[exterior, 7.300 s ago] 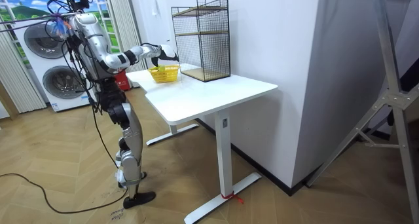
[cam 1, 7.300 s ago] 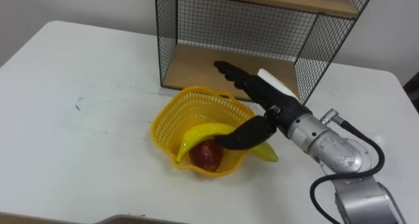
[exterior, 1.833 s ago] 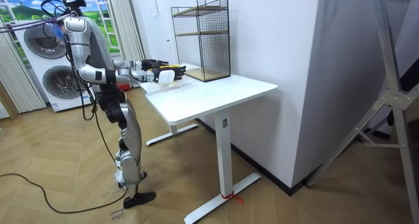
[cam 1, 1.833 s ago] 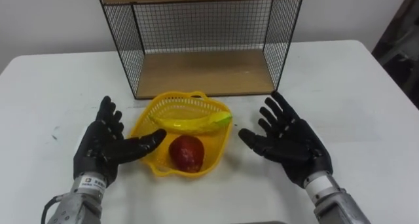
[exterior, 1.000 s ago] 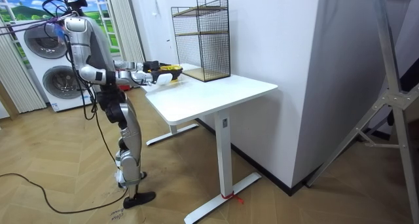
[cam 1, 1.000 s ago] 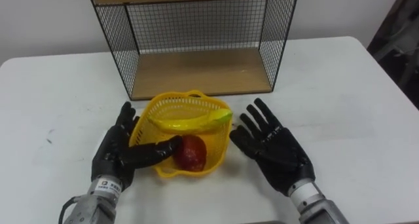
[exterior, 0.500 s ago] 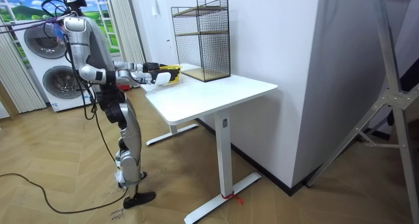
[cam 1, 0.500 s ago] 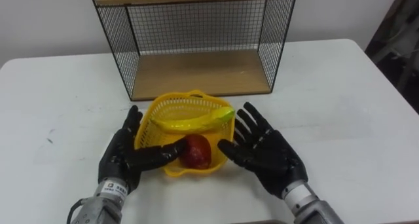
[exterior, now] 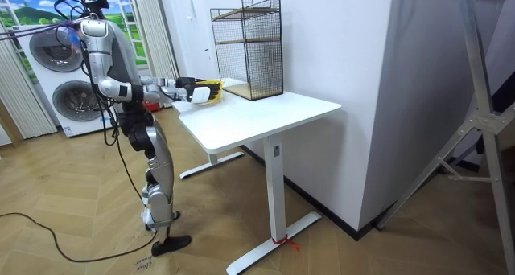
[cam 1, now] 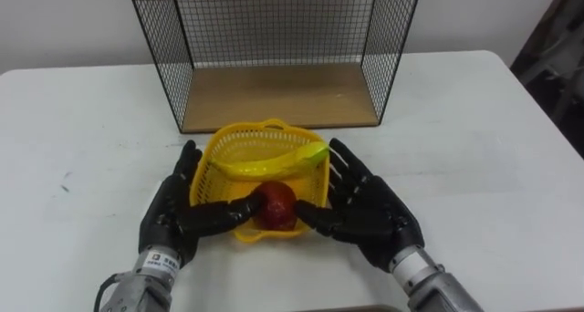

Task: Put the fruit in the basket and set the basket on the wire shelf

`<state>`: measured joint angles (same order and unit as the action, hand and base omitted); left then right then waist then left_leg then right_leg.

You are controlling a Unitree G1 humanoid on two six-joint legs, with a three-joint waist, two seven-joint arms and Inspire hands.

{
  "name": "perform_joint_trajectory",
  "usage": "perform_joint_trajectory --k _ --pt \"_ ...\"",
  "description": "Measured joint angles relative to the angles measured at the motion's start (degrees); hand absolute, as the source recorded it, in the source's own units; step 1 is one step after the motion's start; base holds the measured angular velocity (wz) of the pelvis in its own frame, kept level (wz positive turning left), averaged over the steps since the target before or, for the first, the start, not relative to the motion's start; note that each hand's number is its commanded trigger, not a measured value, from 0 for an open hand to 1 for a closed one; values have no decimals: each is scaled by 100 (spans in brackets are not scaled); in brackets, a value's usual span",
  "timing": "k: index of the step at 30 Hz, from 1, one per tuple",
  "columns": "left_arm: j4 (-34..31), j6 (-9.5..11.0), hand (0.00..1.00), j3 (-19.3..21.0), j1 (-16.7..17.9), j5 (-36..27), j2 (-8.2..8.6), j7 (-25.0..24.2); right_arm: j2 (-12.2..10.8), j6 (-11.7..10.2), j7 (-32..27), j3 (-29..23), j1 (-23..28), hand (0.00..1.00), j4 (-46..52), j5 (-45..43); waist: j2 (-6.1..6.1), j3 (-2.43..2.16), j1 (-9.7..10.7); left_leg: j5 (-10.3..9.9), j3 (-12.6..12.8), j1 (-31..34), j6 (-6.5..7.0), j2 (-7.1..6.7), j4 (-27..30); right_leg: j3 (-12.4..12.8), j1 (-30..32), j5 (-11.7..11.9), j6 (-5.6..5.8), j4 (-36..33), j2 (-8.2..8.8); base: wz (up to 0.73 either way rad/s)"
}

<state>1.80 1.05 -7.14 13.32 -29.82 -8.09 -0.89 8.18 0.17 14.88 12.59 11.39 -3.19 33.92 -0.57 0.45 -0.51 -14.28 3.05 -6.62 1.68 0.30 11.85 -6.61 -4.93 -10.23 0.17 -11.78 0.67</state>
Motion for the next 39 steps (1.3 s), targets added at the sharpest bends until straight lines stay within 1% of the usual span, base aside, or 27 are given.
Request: perform_joint_trajectory --k 5,9,13,18,21,28,32,39 --pt "4 -29 0 -6 -3 2 78 0 21 24 -121 6 0 0 120 -280 -6 -9 -9 0 -6 -3 0 -1 1 8 -1 0 0 -1 0 0" --pt "3 -35 0 -3 -7 -4 85 0 21 50 -199 0 -3 0 155 -353 -12 -11 -7 0 -15 -4 0 -2 4 13 -2 0 0 -1 0 0" --pt "-14 -65 0 -81 -8 -5 83 0 4 75 -319 34 -3 0 201 -527 -32 -12 -4 0 -14 -3 0 -2 9 14 -2 0 0 -1 0 0" --pt "-74 -94 0 -241 -6 -2 82 0 7 82 -439 83 -3 0 344 -723 -50 -1 6 0 -20 -1 0 -5 6 10 -5 0 0 0 0 0" --pt "-92 -92 0 -268 -6 -4 120 0 6 79 -482 88 -3 0 355 -751 -50 0 20 0 -19 2 0 -3 6 10 -1 0 0 -1 -2 0" --pt "-174 -92 0 -426 -7 -2 185 0 -14 65 -567 19 -3 0 463 -754 -15 20 44 0 -28 12 0 -4 4 14 7 0 0 -1 -2 0" --pt "-180 -92 0 -488 -8 -4 198 0 -84 65 -613 -33 -4 0 463 -753 11 10 44 0 -18 11 0 -3 4 16 9 0 0 0 -1 0" --pt "-180 -92 0 -495 -8 -4 228 0 -107 62 -638 -35 -5 0 463 -752 55 0 42 1 2 2 0 -3 3 35 9 0 0 0 -1 0"
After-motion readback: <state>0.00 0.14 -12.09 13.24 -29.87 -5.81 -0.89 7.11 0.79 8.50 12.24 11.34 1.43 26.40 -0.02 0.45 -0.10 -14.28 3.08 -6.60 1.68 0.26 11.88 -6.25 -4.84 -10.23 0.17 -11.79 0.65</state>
